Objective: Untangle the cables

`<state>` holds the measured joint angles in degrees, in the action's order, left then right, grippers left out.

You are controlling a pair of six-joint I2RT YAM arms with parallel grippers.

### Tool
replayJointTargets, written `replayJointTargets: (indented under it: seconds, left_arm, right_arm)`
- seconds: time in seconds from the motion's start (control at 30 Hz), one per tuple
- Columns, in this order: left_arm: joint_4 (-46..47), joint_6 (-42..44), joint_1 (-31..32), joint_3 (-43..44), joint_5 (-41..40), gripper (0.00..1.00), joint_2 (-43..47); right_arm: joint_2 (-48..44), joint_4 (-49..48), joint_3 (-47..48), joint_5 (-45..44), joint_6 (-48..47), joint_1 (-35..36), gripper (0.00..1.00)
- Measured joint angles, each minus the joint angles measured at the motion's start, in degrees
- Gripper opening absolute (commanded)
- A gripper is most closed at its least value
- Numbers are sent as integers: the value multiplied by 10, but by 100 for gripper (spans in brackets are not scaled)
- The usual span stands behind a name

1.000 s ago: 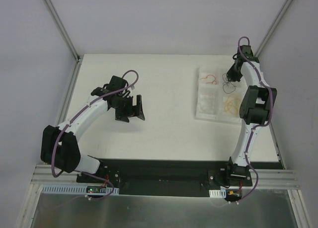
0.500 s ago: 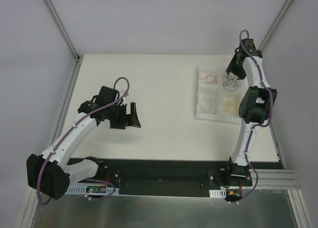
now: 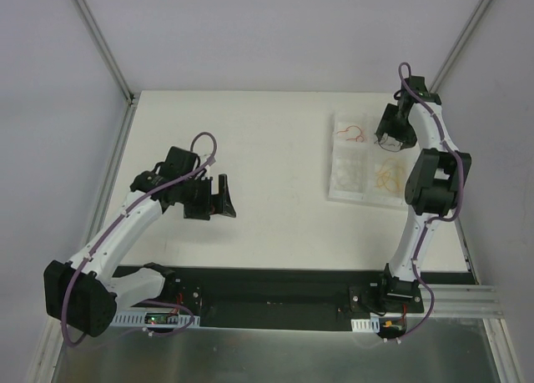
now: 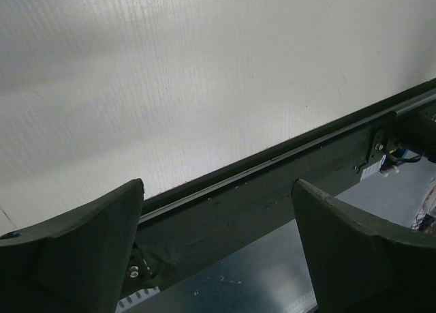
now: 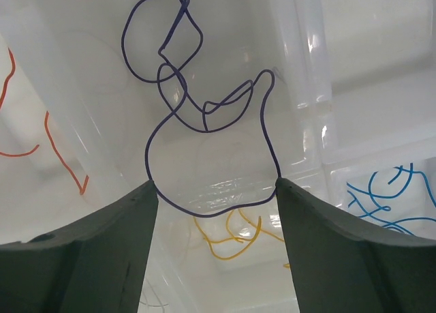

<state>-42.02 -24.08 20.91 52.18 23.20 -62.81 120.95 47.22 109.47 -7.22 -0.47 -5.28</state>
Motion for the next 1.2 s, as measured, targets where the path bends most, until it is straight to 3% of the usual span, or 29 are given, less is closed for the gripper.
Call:
replayJointTargets:
  seconds: [0.1, 0.27, 0.57, 0.67, 0.87, 1.0, 1.13, 1.2]
  left_arm:
    - [1, -2, 0, 0, 2, 89, -6]
    - [8, -4, 0, 1, 2, 89, -49]
    - [24, -10, 0, 45, 6, 89, -158]
    - [30, -9, 0, 71, 10, 89, -186]
    - [33, -6, 0, 119, 23, 88, -237]
    - [32, -1, -3, 158, 23, 88, -262]
    - [31, 6, -11, 186, 23, 88, -269]
    - [31, 8, -13, 195, 23, 88, -269]
  right_arm:
    - [-7, 0, -6, 6, 3, -4, 72]
    - [-15, -12, -5, 17, 15, -17, 61]
    - [4, -17, -2, 20, 24, -21, 31]
    - [15, -21, 6, 21, 28, -21, 15]
    - [76, -13, 83, 30, 35, -21, 1]
    - [105, -10, 133, 32, 39, -21, 3]
    - [117, -1, 174, 29, 41, -21, 39]
    - [115, 5, 180, 24, 41, -21, 44]
